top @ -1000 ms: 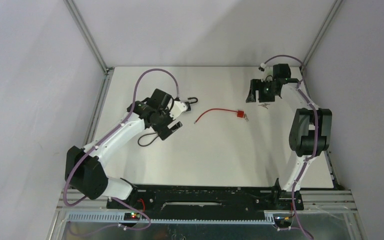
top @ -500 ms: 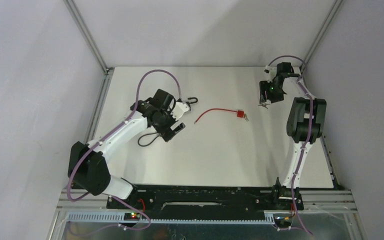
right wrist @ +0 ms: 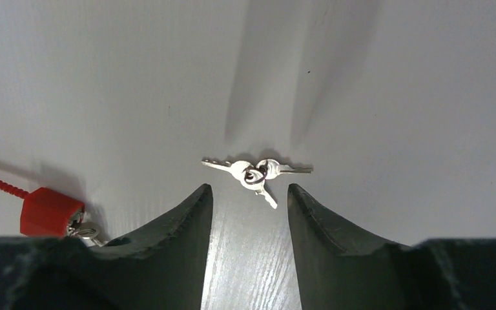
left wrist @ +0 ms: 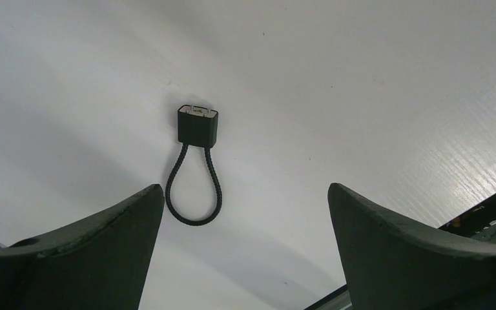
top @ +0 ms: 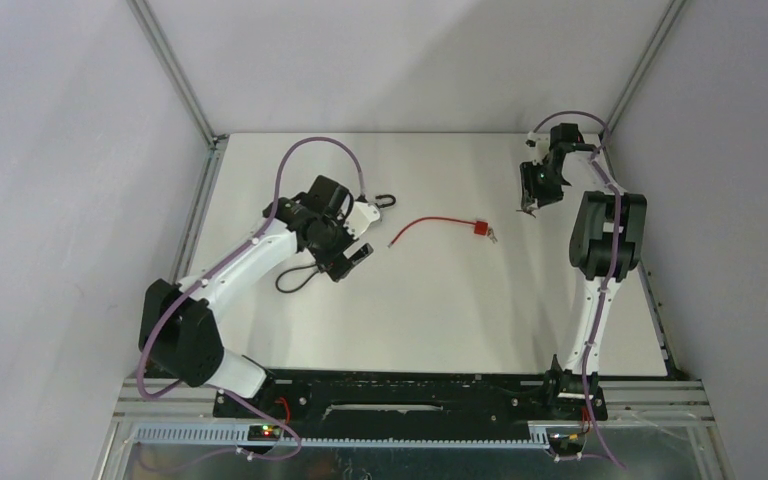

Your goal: Unlock with the key

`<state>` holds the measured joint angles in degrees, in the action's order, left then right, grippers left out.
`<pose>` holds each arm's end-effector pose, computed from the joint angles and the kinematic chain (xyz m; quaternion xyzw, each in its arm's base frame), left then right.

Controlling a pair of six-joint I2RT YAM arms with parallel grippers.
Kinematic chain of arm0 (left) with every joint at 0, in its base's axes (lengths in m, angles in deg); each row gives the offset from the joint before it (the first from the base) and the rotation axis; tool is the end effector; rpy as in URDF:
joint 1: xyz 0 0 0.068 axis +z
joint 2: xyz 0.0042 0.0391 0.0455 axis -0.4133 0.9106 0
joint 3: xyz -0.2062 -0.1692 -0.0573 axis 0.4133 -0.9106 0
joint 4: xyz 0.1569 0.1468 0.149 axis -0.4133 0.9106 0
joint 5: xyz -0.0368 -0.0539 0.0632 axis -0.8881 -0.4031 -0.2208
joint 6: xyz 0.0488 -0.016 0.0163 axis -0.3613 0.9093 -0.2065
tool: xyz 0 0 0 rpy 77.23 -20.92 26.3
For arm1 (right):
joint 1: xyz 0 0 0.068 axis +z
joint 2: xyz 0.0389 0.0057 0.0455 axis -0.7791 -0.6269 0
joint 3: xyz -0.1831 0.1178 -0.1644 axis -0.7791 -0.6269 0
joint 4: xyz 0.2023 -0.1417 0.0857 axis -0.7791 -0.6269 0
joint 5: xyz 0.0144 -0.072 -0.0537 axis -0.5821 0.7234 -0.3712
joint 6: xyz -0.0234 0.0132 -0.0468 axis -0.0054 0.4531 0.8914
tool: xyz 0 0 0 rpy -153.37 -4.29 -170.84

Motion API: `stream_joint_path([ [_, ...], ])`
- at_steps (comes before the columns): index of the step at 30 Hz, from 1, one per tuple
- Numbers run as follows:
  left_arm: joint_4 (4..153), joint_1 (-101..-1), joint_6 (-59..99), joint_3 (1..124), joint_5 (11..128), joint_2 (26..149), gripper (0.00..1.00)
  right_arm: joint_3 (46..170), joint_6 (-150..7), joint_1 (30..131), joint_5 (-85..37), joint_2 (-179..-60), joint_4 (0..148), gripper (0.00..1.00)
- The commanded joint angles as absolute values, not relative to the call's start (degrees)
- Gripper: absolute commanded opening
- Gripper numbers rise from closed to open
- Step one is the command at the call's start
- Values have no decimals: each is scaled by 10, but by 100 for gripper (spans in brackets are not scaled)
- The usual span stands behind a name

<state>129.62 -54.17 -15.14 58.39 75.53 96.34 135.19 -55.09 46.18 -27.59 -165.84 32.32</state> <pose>0.2512 -0.1452 0.2692 0.4412 0.8703 -0.0310 0.2166 0.4700 -0.0341 0.1763 -0.0576 0.9728 0.0706 0.2128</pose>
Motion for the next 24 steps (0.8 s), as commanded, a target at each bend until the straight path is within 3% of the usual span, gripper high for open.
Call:
stream_joint_path([
  [1,1289,-542,-155,620,736,967,100,1383,-560,466,-266,-1678,322,47],
  [15,1290,-542,-159,622,725,973,100,1401,-561,475,-252,-1701,322,25],
  [21,1294,-543,-163,642,719,981,100,1398,-560,470,-257,-1686,322,0],
  [24,1298,-543,-168,663,703,983,100,1383,-558,465,-284,-1654,324,0],
])
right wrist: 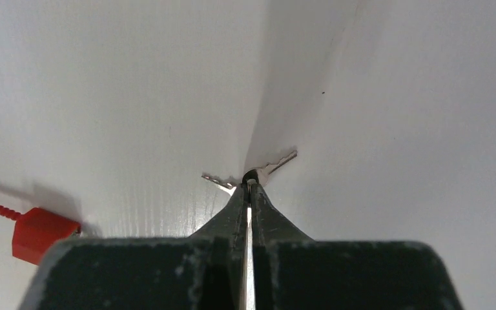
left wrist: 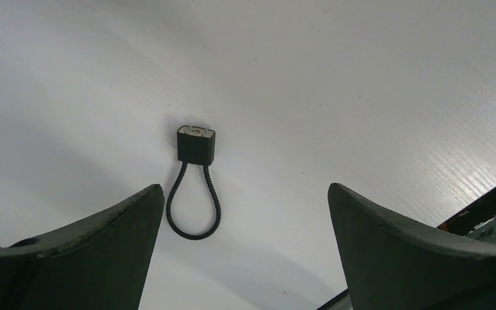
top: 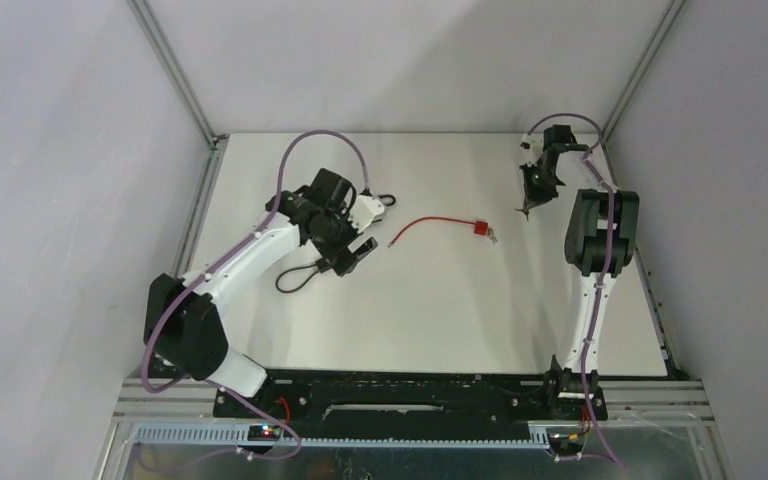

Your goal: Unlock with the key

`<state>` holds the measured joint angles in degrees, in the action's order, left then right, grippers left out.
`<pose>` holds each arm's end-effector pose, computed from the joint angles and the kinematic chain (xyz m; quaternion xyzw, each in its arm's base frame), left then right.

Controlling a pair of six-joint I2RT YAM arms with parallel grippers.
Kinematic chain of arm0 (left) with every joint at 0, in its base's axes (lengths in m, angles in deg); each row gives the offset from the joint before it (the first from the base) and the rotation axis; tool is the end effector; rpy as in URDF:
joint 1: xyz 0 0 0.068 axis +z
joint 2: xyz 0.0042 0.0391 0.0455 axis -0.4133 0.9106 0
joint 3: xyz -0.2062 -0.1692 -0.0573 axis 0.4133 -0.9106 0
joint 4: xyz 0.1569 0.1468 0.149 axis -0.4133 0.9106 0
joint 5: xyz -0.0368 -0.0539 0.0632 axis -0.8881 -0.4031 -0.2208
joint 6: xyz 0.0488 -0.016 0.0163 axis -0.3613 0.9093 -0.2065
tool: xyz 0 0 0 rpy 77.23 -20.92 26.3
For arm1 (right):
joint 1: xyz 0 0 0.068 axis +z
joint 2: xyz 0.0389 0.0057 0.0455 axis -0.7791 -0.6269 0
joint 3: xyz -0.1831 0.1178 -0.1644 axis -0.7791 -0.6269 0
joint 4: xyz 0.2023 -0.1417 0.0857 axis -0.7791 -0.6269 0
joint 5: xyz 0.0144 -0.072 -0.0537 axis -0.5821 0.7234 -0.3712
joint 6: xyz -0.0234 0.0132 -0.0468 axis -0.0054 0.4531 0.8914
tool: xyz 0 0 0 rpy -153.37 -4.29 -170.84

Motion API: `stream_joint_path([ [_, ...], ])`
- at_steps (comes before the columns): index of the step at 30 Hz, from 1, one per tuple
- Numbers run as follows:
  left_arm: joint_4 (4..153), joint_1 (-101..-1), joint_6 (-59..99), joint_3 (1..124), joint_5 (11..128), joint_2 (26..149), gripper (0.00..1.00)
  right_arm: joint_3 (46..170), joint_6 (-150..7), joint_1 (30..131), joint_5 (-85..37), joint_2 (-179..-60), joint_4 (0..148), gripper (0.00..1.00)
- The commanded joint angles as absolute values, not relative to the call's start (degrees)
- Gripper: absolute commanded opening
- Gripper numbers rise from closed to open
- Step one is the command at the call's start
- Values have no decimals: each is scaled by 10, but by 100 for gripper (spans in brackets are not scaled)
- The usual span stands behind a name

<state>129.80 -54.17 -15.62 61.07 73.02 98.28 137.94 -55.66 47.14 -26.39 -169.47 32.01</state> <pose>0.2591 -0.1515 0.2738 0.4485 0.8647 -0.0516 0.2203 0.4806 -0.0277 0.1609 -0.0580 0.9758 0.0646 0.2009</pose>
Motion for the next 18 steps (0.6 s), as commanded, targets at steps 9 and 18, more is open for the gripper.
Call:
stream_joint_path([
  [9,1230,-558,-184,715,502,951,98,1203,-536,456,-649,-1410,373,0],
  [18,1188,-612,-191,786,347,970,91,1164,-402,532,-915,-1254,261,0],
])
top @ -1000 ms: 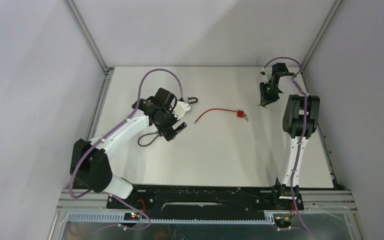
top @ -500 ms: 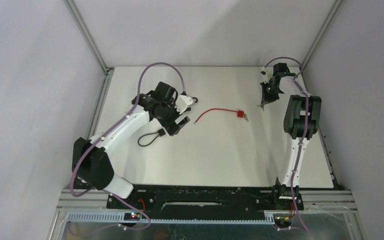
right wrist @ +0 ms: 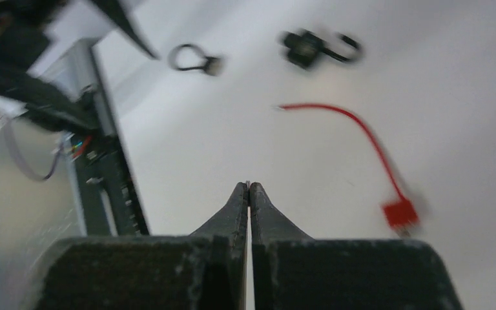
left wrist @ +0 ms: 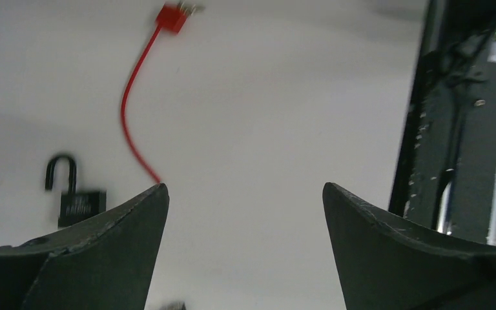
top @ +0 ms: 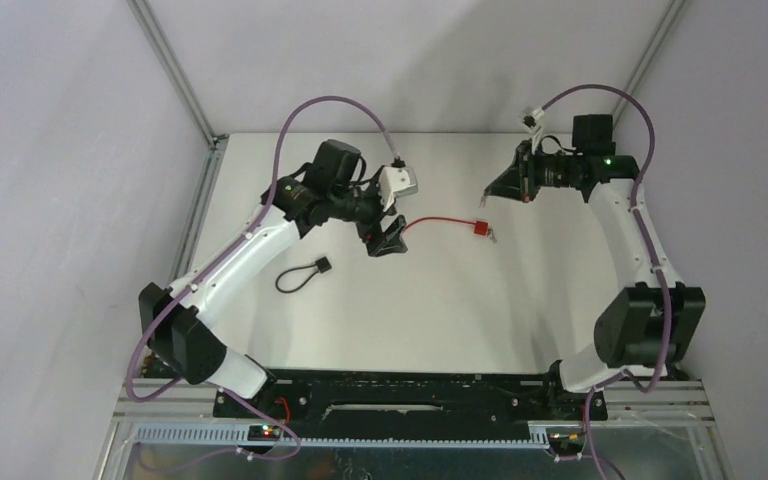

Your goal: Unlock with the key

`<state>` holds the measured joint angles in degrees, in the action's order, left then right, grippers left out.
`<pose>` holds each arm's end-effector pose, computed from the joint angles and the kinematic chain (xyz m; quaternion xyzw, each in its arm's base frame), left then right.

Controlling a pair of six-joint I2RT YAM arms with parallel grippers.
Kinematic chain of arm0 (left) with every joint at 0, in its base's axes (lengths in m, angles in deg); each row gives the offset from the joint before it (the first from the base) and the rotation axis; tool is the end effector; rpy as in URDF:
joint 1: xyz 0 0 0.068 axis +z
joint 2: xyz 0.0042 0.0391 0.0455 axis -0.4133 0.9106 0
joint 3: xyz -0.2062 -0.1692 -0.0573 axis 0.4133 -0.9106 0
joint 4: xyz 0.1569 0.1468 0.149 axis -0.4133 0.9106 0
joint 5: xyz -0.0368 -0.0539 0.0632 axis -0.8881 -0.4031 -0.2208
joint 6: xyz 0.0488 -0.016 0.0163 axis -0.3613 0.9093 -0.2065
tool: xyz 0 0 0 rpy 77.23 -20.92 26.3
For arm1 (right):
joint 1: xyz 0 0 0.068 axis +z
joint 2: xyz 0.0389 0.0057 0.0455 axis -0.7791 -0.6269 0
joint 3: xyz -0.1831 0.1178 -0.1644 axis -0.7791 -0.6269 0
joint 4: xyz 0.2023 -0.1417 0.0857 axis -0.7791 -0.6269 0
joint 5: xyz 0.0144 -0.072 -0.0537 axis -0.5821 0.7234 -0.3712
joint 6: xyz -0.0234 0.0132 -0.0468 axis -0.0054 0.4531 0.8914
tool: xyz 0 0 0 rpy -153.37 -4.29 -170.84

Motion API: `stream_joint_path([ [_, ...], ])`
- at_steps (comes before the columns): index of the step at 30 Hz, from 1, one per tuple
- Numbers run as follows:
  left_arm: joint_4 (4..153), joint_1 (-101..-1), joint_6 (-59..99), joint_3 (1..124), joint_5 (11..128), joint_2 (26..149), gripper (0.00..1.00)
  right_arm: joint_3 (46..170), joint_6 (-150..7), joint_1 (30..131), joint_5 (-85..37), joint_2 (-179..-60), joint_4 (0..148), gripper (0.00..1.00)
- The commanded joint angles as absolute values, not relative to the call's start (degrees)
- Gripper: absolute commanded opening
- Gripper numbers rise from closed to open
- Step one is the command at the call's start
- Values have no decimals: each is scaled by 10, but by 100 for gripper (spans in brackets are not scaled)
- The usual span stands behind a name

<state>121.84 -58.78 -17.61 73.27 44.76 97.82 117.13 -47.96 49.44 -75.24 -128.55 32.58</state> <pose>0.2535 -0.1969 0.3559 0.5396 0.7058 -0.2881 0.3573 0.3333 0.0204 0.3469 -0.2831 0.7800 0.4017 0.3874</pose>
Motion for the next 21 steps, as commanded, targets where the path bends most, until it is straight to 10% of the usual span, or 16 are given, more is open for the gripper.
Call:
stream_joint_path([
  [1,1188,-620,-191,792,340,971,90,1168,-394,540,-936,-1249,247,0],
  [21,1093,-684,-183,785,316,993,61,1313,-111,642,-1048,-1342,-121,0],
])
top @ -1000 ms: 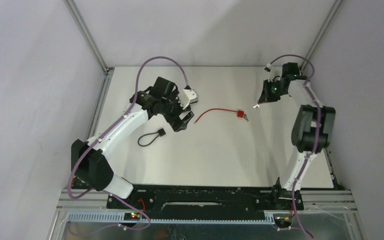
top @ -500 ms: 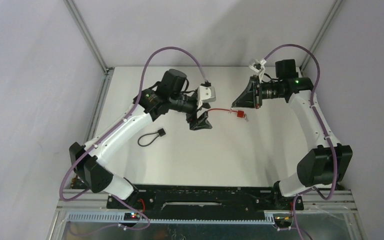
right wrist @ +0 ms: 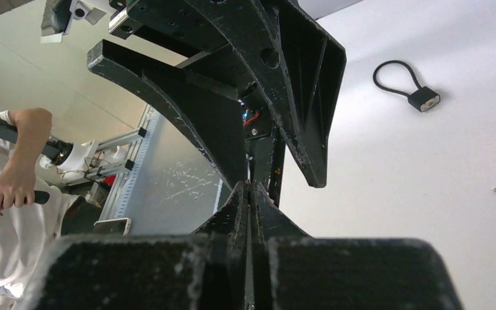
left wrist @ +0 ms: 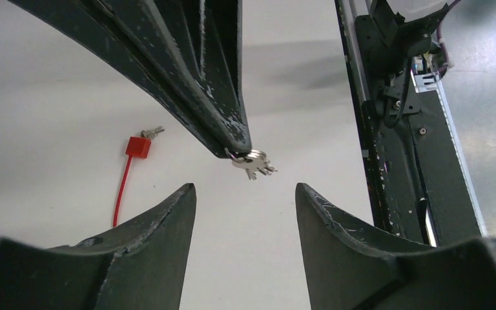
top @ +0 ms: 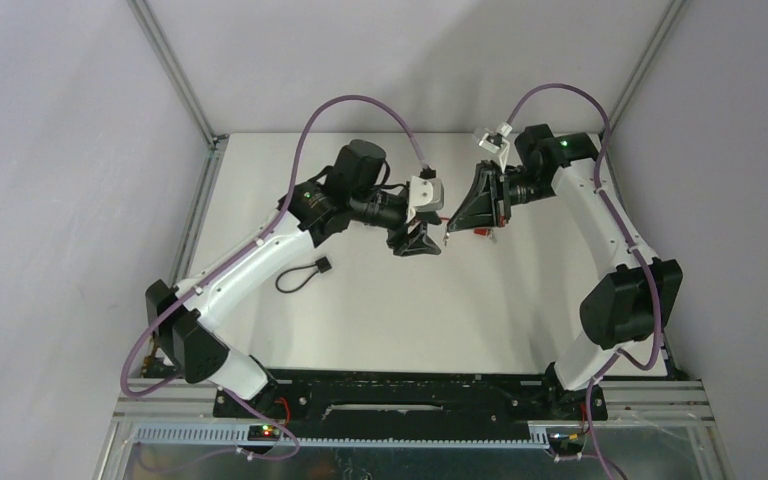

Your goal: Unlock with the key

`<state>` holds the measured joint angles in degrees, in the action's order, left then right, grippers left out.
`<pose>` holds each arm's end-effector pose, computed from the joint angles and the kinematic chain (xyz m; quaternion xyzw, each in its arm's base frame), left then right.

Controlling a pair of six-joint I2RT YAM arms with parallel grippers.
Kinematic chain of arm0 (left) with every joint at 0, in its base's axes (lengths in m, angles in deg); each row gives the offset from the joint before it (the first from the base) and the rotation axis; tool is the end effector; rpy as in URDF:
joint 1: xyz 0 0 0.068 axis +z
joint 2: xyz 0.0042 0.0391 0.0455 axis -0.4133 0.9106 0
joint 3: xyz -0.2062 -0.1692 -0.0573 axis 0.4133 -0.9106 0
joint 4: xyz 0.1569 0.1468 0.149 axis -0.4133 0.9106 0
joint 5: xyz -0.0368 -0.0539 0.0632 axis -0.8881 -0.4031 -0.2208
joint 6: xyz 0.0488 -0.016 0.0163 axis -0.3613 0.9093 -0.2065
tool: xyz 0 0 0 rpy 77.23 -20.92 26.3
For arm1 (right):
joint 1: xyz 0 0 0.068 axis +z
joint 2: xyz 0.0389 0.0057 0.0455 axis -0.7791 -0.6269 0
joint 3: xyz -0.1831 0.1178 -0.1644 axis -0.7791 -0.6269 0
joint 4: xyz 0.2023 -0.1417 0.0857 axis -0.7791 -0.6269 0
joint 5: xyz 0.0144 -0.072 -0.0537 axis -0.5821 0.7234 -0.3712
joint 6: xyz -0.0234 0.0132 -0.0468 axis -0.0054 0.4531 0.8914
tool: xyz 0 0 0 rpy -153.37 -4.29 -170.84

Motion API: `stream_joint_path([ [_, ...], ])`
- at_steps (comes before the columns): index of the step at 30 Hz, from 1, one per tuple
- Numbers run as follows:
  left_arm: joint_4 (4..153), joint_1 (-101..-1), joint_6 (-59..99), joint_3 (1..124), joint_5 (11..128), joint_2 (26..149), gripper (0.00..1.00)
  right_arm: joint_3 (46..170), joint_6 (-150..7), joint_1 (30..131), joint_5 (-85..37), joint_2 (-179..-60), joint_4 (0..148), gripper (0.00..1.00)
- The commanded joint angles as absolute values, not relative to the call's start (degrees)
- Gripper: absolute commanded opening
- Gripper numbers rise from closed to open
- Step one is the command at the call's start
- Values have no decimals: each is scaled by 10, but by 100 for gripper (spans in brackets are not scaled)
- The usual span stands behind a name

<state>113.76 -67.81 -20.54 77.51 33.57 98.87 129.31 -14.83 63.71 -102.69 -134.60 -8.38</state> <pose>0.2234 -0.2454 0.3883 0.6253 0.5485 -0.3834 0.4014 0.2879 0.1003 0.3640 -0.4170 0.5974 0.6311 0.2664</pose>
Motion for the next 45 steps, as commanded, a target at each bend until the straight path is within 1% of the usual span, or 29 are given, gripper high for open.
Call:
stream_joint_path([
  [1,1090,-684,-182,784,317,995,59,1312,-114,644,-1048,-1339,-117,0],
  [8,1097,-690,-197,789,306,1003,51,1282,-165,650,-1043,-1318,-61,0],
  [9,1100,-692,-202,788,308,1005,48,1280,-166,650,-1043,-1316,-58,0],
  [12,1114,-693,-216,794,307,1012,36,1278,-169,651,-1039,-1313,-54,0],
  [16,1139,-692,-239,804,303,1019,26,1275,-172,652,-1036,-1312,-51,0],
  [19,1147,-693,-247,807,304,1020,14,1274,-173,653,-1031,-1314,-50,0],
  [23,1156,-693,-259,807,313,1014,7,1270,-170,653,-1020,-1315,-48,0],
  [25,1157,-692,-261,807,318,1011,1,1268,-170,653,-1015,-1316,-46,0],
  [32,1153,-692,-254,807,319,1001,0,1263,-179,656,-1003,-1314,-33,0],
  [33,1154,-693,-251,807,318,999,0,1261,-186,656,-1000,-1255,-27,0],
  [34,1154,-692,-246,806,319,997,0,1259,-193,656,-997,-1303,-18,0],
  [36,1150,-693,-231,803,323,992,0,1251,-213,656,-988,-1302,5,1],
  [41,1131,-693,-149,801,365,982,0,1209,-289,658,-948,-1260,101,28],
  [45,1148,-694,-136,808,388,980,0,1164,-350,663,-906,-1218,186,51],
])
